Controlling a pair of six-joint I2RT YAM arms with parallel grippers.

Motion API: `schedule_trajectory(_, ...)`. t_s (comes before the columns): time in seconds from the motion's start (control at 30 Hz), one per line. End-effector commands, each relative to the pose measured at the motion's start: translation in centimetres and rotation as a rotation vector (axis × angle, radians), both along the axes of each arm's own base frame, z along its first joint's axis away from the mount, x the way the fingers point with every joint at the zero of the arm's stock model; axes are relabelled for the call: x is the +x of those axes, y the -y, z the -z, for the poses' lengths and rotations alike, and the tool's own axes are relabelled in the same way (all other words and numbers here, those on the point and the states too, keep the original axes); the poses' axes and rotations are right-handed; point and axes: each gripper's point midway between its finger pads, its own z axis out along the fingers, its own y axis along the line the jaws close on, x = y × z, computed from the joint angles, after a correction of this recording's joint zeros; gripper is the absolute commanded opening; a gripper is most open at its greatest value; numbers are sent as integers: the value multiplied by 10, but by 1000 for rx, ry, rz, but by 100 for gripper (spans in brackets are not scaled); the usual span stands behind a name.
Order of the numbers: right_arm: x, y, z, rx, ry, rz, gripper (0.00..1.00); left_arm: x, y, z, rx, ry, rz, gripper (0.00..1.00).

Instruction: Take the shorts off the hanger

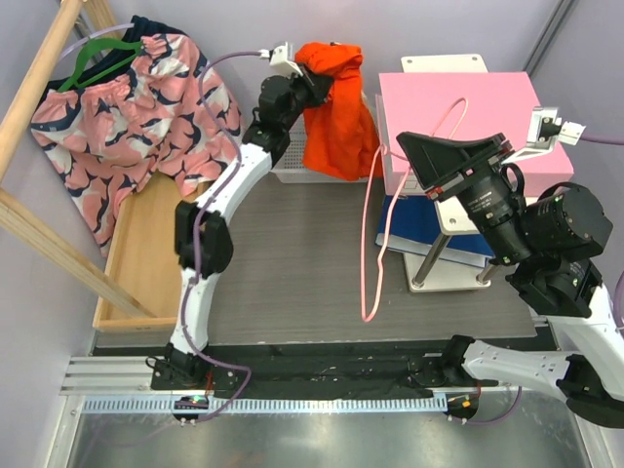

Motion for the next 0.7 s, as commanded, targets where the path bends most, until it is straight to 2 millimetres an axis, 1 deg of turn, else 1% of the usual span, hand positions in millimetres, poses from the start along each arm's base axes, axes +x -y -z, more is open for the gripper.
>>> schedule_trajectory(0.0, -9, 22, -22, 22, 60, 46, 1, 58, -16, 25, -156, -16, -31, 0)
schedule_trajectory(0.03, -10, 23, -23, 22, 63, 48, 1, 68, -22, 36, -177, -38, -38, 0)
schedule_trajectory(0.07, -9, 23, -23, 21, 63, 50, 1, 73, -23, 47, -213, -71, -39, 0)
schedule_trajectory(0.1, -9, 23, -23, 18, 64, 53, 1, 81, -25, 70, -208, -110, -53, 0)
schedule_trajectory(0.13, -9, 23, -23, 15, 66, 53, 1, 85, -30, 81, -207, -133, -87, 0)
schedule_trajectory(0.17, -9, 24, -23, 15, 67, 53, 1, 85, -30, 89, -198, -150, -98, 0)
schedule_trajectory(0.2, -8, 22, -21, 8, 65, 54, 1, 83, -31, 110, -179, -188, -103, 1)
schedule_trajectory(0.27, -6, 21, -20, 2, 63, 57, 1, 81, -34, 122, -149, -204, -110, 0)
schedule_trajectory(0.4, -5, 16, -19, -7, 64, 51, 1, 77, -43, 155, -96, -271, -161, 0)
schedule_trajectory(0.5, -5, 16, -20, -5, 66, 45, 1, 76, -39, 176, -26, -304, -146, 0)
schedule_trajectory(0.53, -4, 13, -17, -8, 60, 41, 1, 76, -39, 188, -7, -326, -145, 0)
schedule_trajectory(0.57, -4, 12, -17, -4, 56, 36, 1, 74, -38, 195, 5, -346, -143, 0)
schedule_trajectory(0.6, -4, 12, -17, -3, 54, 34, 1, 70, -37, 212, 8, -380, -139, 0)
schedule_trajectory(0.63, -3, 10, -15, -7, 50, 30, 1, 69, -37, 219, 2, -396, -140, 0)
schedule_trajectory(0.67, -4, 10, -14, 0, 44, 24, 1, 66, -38, 231, 2, -425, -144, 0)
